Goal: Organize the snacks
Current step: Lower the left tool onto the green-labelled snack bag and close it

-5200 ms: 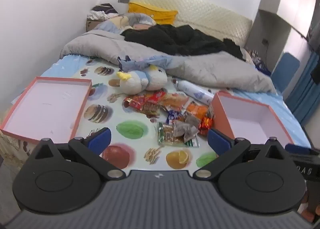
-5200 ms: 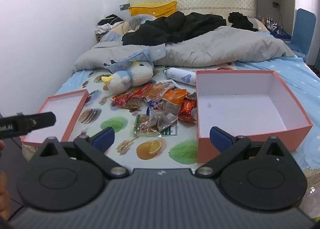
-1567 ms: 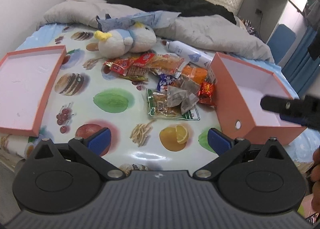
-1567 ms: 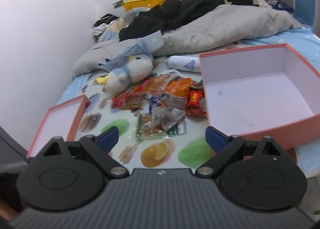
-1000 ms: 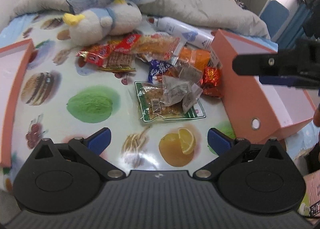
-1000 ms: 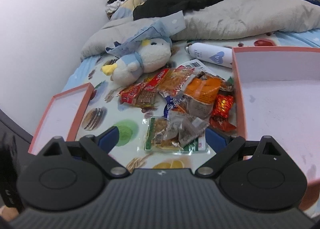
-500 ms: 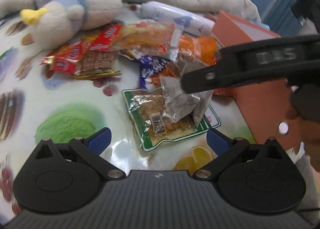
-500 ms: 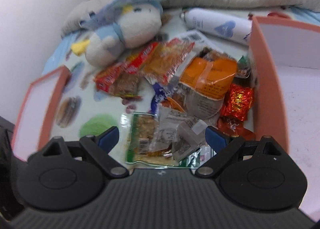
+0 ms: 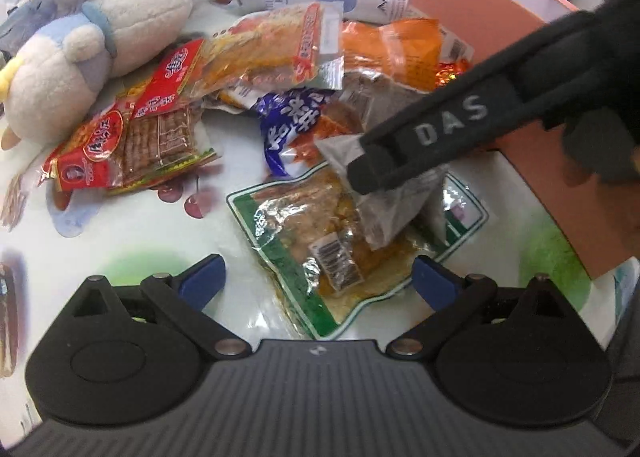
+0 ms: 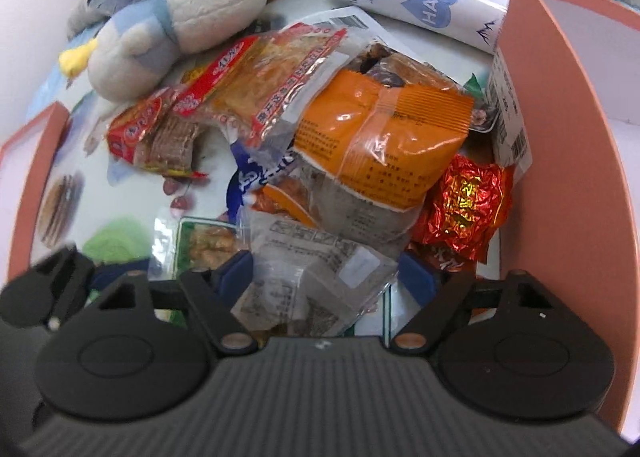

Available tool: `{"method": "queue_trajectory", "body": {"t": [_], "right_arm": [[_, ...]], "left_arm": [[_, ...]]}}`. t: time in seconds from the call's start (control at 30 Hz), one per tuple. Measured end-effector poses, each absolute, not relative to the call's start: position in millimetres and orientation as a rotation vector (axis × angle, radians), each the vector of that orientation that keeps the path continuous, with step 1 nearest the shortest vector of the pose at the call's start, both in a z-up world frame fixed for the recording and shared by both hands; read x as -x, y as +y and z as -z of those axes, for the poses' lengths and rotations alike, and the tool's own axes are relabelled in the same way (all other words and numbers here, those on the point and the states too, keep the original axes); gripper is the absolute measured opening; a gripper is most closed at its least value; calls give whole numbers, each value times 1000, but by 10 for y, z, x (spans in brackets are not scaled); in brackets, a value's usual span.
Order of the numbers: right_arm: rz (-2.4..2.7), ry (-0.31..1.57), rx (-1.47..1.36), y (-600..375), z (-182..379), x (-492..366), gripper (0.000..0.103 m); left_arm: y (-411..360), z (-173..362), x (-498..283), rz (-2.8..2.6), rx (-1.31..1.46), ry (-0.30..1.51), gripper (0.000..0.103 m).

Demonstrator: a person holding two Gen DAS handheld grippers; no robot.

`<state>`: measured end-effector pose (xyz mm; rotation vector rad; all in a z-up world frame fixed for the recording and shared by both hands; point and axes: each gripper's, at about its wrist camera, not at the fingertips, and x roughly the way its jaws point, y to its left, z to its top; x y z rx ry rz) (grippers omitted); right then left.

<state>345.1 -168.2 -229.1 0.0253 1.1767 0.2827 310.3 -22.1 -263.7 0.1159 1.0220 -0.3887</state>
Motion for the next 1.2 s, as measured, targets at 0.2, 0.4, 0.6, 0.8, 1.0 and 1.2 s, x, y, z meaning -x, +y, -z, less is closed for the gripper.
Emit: {"method": "queue_trajectory", "body": {"t": [0.2,0.4,0.6,0.8,1.0,1.2], "right_arm": [[-294,1182,-55,-1743,2301,-3474,76],[-296,1183,-79,-1773,2262,-3484,69],[-327,1164,-53,-1727,2164,-3409,49],[-317,1163,-71,-1803,2076,-3313,43],[-305,1139,-89,-1871,1936,-3151,42],[-309,1117,-94,-1882,1810,-2948,41]], "left_arm": [[-235,2652,-3142,396,-117,988,94],[-257,2610,-3121,398,-109,980,79],[-265,2569,-3106,404,-112,1001,68],[-247,2529,-2997,391,-75,1014,62],[-161,2488,-2779,342,-21,1025,60],[57,2419,-2536,220,99,1029,59]]}}
